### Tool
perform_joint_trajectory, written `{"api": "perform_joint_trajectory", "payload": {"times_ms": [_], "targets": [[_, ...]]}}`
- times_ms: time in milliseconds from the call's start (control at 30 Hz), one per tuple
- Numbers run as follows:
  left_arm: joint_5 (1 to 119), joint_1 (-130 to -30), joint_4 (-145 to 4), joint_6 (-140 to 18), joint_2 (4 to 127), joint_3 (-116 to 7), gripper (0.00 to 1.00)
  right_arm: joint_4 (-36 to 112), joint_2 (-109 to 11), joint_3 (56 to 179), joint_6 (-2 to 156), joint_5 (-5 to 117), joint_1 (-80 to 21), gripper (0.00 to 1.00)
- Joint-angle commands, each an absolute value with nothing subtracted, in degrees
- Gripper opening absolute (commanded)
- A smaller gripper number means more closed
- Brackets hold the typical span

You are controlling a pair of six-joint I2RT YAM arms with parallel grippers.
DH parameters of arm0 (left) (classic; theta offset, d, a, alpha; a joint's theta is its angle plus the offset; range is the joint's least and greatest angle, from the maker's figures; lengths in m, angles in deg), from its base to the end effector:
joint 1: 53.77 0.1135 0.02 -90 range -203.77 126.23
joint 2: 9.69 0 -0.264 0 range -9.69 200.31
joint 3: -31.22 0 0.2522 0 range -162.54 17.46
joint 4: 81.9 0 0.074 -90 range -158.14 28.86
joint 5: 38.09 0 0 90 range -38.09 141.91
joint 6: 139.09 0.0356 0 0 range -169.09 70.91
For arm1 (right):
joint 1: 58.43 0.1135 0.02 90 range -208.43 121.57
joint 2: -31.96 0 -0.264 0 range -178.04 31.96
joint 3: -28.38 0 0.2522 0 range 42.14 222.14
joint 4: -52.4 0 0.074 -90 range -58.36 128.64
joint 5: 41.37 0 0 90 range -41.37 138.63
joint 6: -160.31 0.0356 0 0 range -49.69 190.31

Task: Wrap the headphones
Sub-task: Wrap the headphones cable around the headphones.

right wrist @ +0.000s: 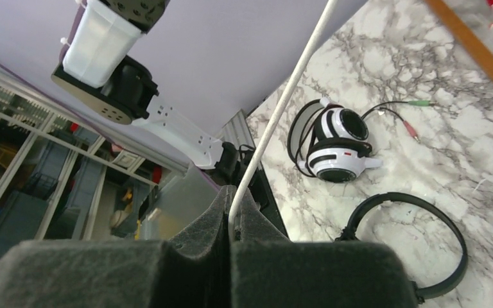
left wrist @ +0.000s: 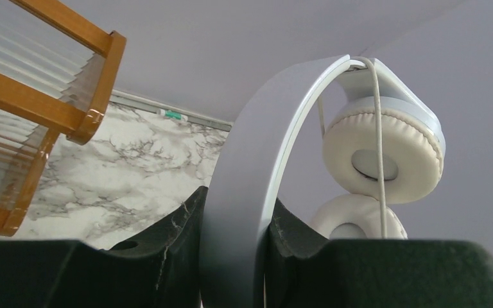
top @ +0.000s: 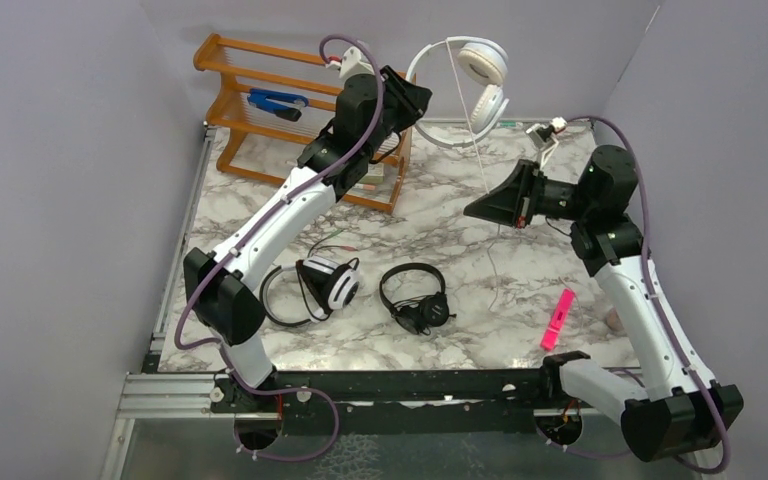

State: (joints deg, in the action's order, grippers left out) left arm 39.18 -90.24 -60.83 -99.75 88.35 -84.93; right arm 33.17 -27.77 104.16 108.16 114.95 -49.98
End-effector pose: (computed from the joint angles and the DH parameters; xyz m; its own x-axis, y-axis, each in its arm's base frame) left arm 0.3305 -0.2345 0.4477 -0.3379 -0.6884 -0.6419 0.2232 0.6039 -0.7652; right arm 0.2103 0.0642 0.4063 -0.6345 0.1549 -0.7572 -0.7271 0.2126 0.6528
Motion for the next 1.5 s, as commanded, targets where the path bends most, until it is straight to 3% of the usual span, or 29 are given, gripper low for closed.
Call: {"api": "perform_joint_trajectory", "payload": {"times_ms": [0,200,433,667,1033,1233,1467], "targets": [[42.68,-88.82,-66.73,-105.04,88.28,-90.61,0.0,38.11,-28.71,100.75,108.09,113.19,-46.39,0.0],[50.14,-87.73,-67.88,-108.72,86.41,-90.23,0.0,43.43,-31.33,93.26,105.76,108.65,-45.51,0.01],[66.41,-87.81,-77.41,-115.11,84.76,-85.12,0.0,64.14,-36.94,83.44,109.03,106.81,-45.51,0.13],[69.35,-87.87,-78.79,-116.46,78.75,-78.73,0.0,84.21,-45.51,80.17,110.09,105.9,-45.34,0.18],[75.1,-87.95,-77.76,-117.13,75.48,-79.76,0.0,107.11,-60.36,73.8,115.37,102.05,-45.25,0.21],[78.36,-87.96,-77.27,-116.91,74.57,-80.52,0.0,104.86,-64.52,73.25,111.99,98.05,-45.25,0.14],[87.98,-87.96,-69.24,-106.95,70.99,-82.12,0.0,91.81,-65.06,76.88,106.09,93.7,-49.66,0.01]]}}
